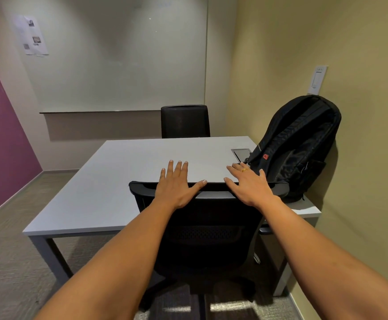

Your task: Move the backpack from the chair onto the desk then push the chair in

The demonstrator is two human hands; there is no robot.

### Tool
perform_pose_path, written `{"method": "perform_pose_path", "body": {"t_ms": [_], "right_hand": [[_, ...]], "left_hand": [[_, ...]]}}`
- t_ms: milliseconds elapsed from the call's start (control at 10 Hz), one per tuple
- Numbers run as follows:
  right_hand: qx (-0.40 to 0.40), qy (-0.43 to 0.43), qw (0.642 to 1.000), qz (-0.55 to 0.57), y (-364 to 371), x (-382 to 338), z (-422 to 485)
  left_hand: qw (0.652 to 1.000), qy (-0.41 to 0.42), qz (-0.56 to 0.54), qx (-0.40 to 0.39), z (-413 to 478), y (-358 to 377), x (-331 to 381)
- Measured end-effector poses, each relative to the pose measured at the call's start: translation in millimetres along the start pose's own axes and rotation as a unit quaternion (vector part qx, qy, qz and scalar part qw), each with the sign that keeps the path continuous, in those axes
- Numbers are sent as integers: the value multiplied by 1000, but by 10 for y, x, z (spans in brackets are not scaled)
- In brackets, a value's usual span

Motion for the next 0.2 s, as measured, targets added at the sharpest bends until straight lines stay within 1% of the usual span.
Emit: {"method": "perform_pose_path", "body": {"t_ms": [200], "right_hand": [[78,-9,996,-39,-235,-154,13]], "left_hand": [[997,30,23,75,51,-223,71]]}}
Point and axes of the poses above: each hand's wrist, its own z-axis towards the middle knuckle, its own y-axis out of the palm, x = y × z, the point moved 5 cm from there along z, towards the middle knuckle, and after that the axes turned 5 degrees about z, right-handed, at the moved point
